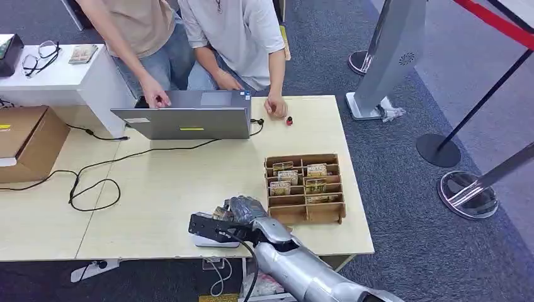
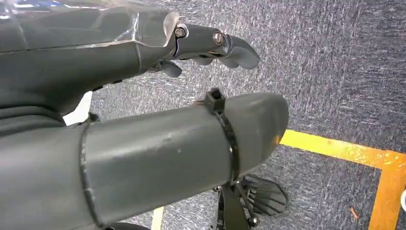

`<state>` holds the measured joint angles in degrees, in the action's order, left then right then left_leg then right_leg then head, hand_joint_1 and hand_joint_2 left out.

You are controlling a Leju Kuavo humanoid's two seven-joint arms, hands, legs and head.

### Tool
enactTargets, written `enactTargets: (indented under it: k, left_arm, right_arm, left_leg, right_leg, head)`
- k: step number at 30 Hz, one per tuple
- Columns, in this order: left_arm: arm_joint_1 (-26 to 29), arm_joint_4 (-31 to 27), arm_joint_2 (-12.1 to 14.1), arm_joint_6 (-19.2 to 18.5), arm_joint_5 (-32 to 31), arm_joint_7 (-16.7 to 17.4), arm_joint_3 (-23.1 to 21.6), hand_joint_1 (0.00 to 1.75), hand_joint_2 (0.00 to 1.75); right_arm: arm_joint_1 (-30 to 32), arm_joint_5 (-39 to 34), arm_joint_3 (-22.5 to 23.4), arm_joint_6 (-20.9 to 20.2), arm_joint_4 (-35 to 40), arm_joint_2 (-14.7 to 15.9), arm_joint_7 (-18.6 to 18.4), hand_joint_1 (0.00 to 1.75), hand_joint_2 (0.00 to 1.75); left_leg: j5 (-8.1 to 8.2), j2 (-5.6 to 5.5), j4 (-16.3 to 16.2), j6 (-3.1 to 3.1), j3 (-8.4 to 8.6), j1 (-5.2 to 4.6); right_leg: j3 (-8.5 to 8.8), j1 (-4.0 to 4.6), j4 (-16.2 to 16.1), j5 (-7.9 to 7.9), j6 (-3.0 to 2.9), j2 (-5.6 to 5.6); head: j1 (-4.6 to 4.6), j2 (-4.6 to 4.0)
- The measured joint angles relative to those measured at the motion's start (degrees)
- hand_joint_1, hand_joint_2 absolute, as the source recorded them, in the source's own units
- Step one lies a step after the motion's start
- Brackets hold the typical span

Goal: Pass the card to the sensor for recognition and then transmit it.

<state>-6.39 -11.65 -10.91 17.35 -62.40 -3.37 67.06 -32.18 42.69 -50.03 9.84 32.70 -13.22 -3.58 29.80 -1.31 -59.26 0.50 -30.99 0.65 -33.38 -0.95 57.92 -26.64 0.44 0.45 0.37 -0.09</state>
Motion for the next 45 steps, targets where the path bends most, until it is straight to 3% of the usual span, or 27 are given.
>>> enactTargets:
  k: [13, 21, 26, 29, 36, 40, 45]
  left_arm:
    - [0.0, 0.0, 0.1, -0.5, -0.3, 0.2, 0.0, 0.0, 0.0]
    - [0.0, 0.0, 0.1, -0.6, 0.1, -0.3, 0.0, 0.0, 0.0]
    - [0.2, 0.0, 0.3, -0.6, 0.5, -0.8, 0.0, 0.0, 0.0]
    - [0.3, 0.0, 0.5, -0.6, 0.5, -1.0, 0.0, 0.0, 0.0]
    - [0.3, 0.0, 0.5, 1.1, -0.4, -2.0, 0.0, 0.0, 0.0]
    - [0.2, 0.0, 0.4, 1.2, -1.1, -1.4, 0.0, 0.0, 0.0]
    - [0.1, 0.0, 0.5, 1.1, -1.3, -0.7, 0.0, 0.0, 0.0]
  right_arm:
    - [0.1, -0.1, 1.0, 1.3, 4.5, 0.5, 2.6, 1.75, 1.75]
    - [1.1, -5.2, 5.0, -1.7, 16.2, 4.0, 6.9, 1.75, 1.75]
    - [2.0, -6.5, 8.4, -1.2, 25.8, 7.0, 9.2, 1.75, 1.75]
    - [2.4, -4.0, 10.5, 0.8, 31.7, 8.6, 10.4, 1.75, 1.75]
    - [1.1, 8.5, 14.5, 11.0, 38.2, 11.4, 11.0, 1.75, 1.75]
    - [-3.4, 15.9, 16.4, 15.3, 35.0, 11.7, 10.0, 1.75, 1.75]
    - [-10.6, 22.9, 17.5, 20.0, 24.1, 10.5, 8.8, 1.75, 1.75]
  left_leg:
    - [0.0, 0.01, 0.0, 0.0, 0.02, 0.0]
    - [0.0, 0.01, 0.0, 0.0, 0.01, -0.01]
    - [0.0, 0.01, 0.0, 0.0, 0.01, -0.01]
    - [0.0, 0.0, 0.0, 0.0, 0.01, -0.01]
    - [0.0, 0.01, 0.0, 0.0, 0.01, -0.01]
    - [-0.04, 0.06, 0.0, 0.01, 0.02, -0.01]
    - [-0.13, 0.05, 0.0, -0.07, 0.01, 0.0]
  right_leg:
    - [0.0, 0.0, 0.0, 0.0, 0.0, 0.02]
    - [0.0, -0.01, 0.0, 0.0, 0.0, 0.01]
    - [-0.01, -0.01, 0.0, 0.0, 0.0, 0.02]
    - [-0.01, -0.01, 0.0, 0.0, 0.0, 0.01]
    - [0.0, -0.01, 0.0, 0.03, 0.0, 0.01]
    - [0.0, -0.01, 0.0, 0.11, 0.02, 0.06]
    - [0.0, -0.01, 0.0, 0.17, 0.0, 0.05]
  head:
    - [-0.02, 0.0]
    - [0.0, 0.0]
    - [0.0, 0.0]
    - [0.0, 0.0]
    - [-0.02, 0.0]
    - [0.0, 0.0]
    - [-0.04, 0.0]
